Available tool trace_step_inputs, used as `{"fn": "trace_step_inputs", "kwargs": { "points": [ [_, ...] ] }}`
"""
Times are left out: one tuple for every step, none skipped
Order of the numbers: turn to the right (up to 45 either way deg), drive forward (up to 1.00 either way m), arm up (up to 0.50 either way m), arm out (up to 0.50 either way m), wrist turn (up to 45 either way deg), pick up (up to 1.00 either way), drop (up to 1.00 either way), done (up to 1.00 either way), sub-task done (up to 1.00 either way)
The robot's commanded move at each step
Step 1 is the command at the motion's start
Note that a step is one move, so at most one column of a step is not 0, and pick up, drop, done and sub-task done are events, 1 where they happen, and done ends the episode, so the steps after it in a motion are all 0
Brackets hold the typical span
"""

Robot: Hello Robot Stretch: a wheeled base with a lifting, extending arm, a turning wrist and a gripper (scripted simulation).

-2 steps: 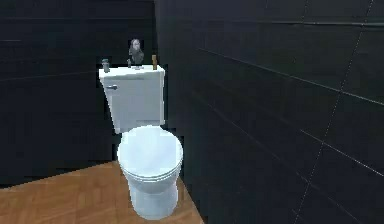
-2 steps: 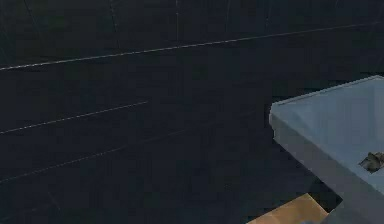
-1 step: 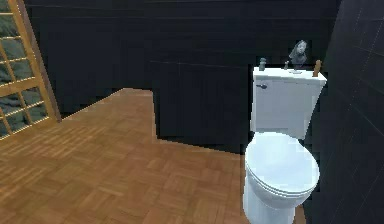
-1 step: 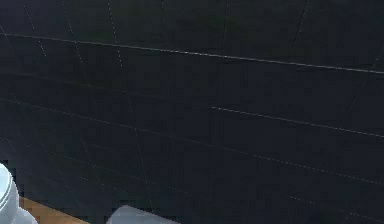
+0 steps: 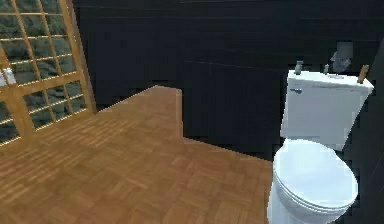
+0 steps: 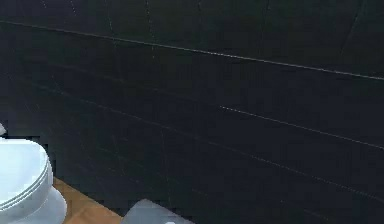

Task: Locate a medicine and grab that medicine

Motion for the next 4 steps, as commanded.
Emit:
{"fn": "trace_step_inputs", "kwargs": {
  "points": [
    [-3.0,0.0,0.0,0.0,0.0,0.0,0.0,0.0,0.0],
    [45.0,0.0,0.0,0.0,0.0,0.0,0.0,0.0,0.0],
    [45.0,0.0,0.0,0.0,0.0,0.0,0.0,0.0,0.0],
    [45.0,0.0,0.0,0.0,0.0,0.0,0.0,0.0,0.0]
  ]
}}
